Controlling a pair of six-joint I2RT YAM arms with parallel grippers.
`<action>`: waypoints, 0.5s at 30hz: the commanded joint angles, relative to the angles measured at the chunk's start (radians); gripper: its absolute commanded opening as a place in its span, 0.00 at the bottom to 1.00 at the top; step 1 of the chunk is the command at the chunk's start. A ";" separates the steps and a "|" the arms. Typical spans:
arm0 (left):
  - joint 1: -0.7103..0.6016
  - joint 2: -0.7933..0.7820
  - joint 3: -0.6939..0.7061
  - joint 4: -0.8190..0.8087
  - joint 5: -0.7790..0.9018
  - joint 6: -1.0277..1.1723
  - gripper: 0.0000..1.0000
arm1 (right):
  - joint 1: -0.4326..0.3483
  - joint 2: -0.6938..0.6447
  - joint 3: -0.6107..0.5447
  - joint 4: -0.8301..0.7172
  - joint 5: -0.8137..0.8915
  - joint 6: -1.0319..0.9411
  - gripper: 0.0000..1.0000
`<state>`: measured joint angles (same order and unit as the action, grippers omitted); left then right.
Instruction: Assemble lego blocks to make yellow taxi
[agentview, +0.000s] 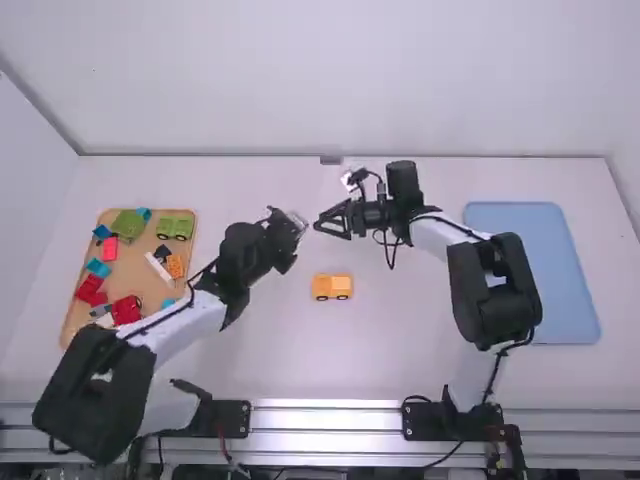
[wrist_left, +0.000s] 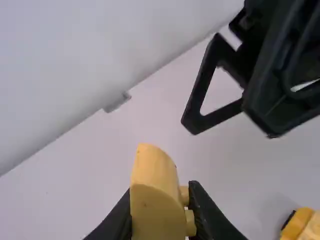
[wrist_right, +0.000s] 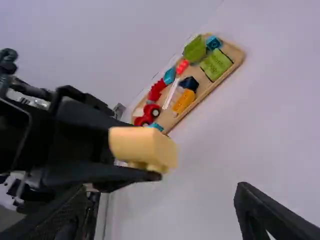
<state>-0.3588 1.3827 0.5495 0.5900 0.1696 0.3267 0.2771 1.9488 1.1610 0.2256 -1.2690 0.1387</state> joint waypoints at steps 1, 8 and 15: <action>-0.007 0.041 0.017 0.006 -0.051 0.011 0.02 | -0.006 0.016 0.017 0.001 0.019 -0.039 0.75; -0.018 0.104 0.061 -0.006 -0.002 0.000 0.02 | 0.005 0.016 0.018 -0.085 0.126 -0.119 0.72; -0.040 0.104 0.066 -0.008 -0.001 0.003 0.02 | 0.022 0.016 0.018 -0.108 0.163 -0.136 0.71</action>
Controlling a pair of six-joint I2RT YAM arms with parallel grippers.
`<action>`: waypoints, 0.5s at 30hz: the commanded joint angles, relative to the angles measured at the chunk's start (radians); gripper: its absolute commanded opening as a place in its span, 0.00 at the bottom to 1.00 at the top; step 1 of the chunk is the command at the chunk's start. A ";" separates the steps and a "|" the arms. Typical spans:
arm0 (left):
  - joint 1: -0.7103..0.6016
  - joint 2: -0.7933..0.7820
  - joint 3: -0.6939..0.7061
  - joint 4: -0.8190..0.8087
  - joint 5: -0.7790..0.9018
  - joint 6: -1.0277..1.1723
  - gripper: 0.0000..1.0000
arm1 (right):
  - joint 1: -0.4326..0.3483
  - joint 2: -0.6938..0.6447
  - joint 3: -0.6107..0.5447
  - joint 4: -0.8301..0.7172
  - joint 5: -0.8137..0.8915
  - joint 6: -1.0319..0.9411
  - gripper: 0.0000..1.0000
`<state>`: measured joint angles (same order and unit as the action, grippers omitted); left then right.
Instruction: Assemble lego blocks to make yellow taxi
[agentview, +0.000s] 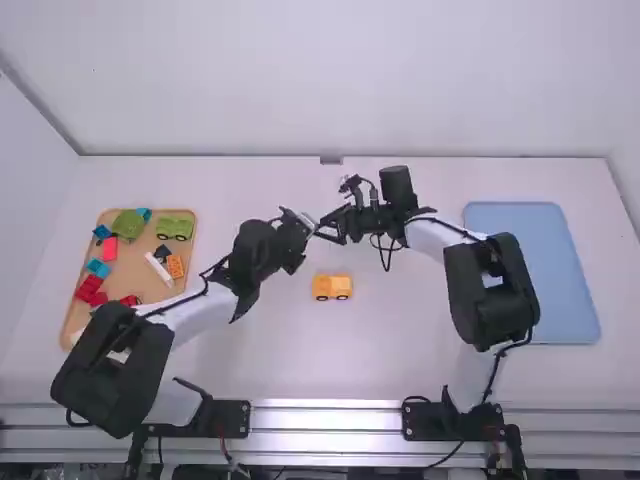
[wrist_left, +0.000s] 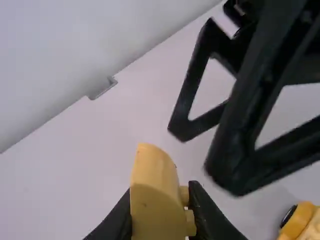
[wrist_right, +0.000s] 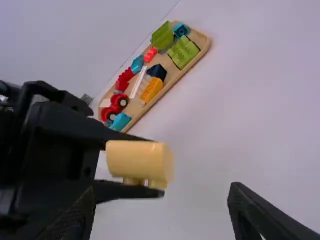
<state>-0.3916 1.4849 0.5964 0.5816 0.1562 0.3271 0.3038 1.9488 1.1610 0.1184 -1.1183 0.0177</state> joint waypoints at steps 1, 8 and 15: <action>-0.007 0.002 0.019 -0.004 0.011 0.003 0.02 | -0.006 0.016 0.018 0.000 0.004 -0.015 0.71; -0.008 0.002 0.018 -0.035 0.019 0.000 0.02 | -0.008 0.016 0.018 -0.033 -0.026 -0.026 0.70; -0.008 0.002 0.018 -0.045 0.064 -0.023 0.02 | 0.028 0.016 0.018 -0.053 0.031 -0.023 0.69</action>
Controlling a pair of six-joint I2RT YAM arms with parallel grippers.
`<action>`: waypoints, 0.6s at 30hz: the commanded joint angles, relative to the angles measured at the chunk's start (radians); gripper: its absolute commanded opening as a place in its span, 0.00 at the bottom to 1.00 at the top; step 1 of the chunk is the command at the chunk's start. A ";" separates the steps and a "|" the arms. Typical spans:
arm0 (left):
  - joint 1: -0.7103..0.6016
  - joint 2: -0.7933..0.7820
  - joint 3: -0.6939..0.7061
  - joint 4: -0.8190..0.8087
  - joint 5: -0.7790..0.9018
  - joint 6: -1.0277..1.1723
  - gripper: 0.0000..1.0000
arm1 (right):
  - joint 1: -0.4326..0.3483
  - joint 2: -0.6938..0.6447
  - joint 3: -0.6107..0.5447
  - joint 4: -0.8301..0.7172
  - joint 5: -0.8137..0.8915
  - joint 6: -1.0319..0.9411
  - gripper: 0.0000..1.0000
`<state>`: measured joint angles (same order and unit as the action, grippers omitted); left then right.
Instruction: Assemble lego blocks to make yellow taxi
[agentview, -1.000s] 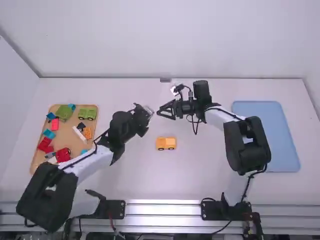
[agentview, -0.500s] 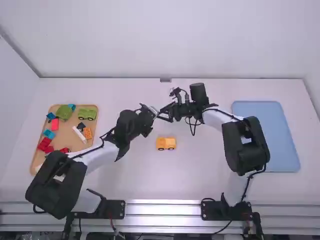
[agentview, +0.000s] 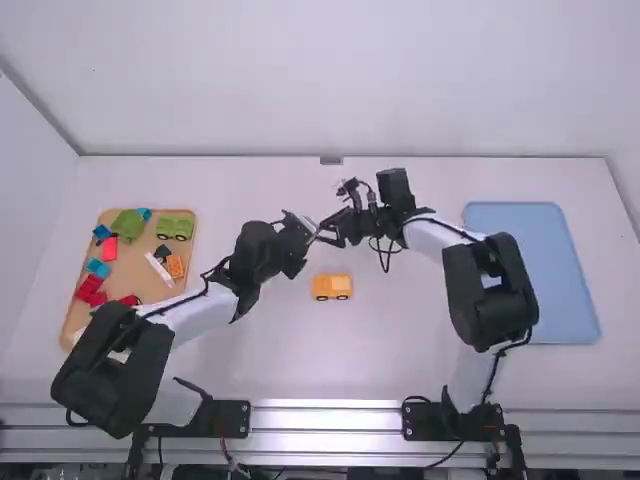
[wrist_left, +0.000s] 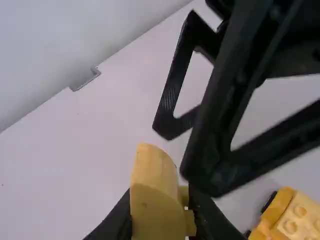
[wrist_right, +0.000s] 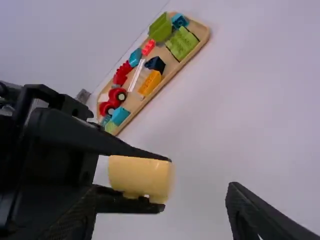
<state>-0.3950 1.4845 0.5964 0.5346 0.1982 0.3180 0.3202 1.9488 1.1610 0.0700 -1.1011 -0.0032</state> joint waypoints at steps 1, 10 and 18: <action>-0.005 0.003 0.018 0.002 0.022 -0.014 0.02 | 0.012 0.016 0.018 -0.004 0.013 -0.002 0.69; -0.005 0.034 0.018 0.030 0.031 -0.015 0.02 | 0.014 0.016 0.018 0.000 0.000 0.000 0.64; -0.050 0.084 0.018 0.117 -0.028 -0.014 0.02 | 0.014 0.016 0.018 0.008 0.003 0.025 0.56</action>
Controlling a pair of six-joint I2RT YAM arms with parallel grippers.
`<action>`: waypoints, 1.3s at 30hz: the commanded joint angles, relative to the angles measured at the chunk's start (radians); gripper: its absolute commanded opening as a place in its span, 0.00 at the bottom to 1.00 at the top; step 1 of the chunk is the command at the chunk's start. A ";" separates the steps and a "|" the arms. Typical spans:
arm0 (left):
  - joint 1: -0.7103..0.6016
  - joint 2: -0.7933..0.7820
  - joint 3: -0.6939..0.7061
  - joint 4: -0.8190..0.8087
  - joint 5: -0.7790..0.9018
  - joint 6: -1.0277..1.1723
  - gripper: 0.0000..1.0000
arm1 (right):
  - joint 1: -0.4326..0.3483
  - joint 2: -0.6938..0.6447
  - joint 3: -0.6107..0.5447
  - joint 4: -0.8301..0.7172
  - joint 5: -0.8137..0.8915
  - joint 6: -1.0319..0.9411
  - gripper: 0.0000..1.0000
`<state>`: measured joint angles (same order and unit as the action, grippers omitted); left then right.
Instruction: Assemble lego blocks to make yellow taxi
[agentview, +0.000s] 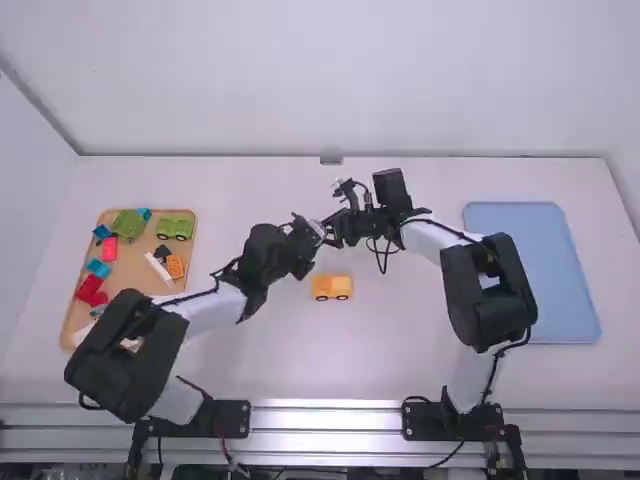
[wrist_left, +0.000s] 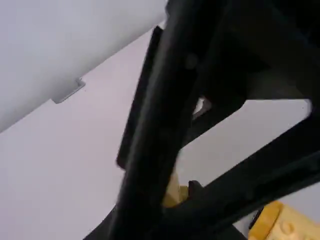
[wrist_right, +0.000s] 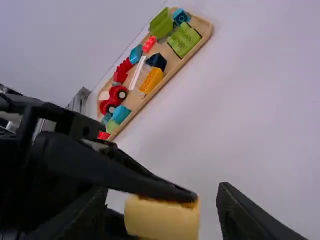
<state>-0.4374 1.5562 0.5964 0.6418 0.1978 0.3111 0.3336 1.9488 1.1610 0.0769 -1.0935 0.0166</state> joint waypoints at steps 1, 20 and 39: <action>-0.008 0.012 0.018 0.015 -0.032 -0.007 0.02 | 0.000 0.016 0.018 0.000 -0.005 0.005 0.56; -0.008 0.012 0.018 0.029 -0.057 -0.008 0.06 | 0.002 0.016 0.018 -0.003 0.025 0.009 0.32; 0.035 -0.054 0.018 -0.002 -0.013 -0.251 0.99 | -0.025 0.013 0.035 0.034 0.054 -0.039 0.23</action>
<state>-0.4278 1.5574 0.5964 0.6495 0.1562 0.1741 0.3275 1.9488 1.1614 0.1246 -1.0435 0.0132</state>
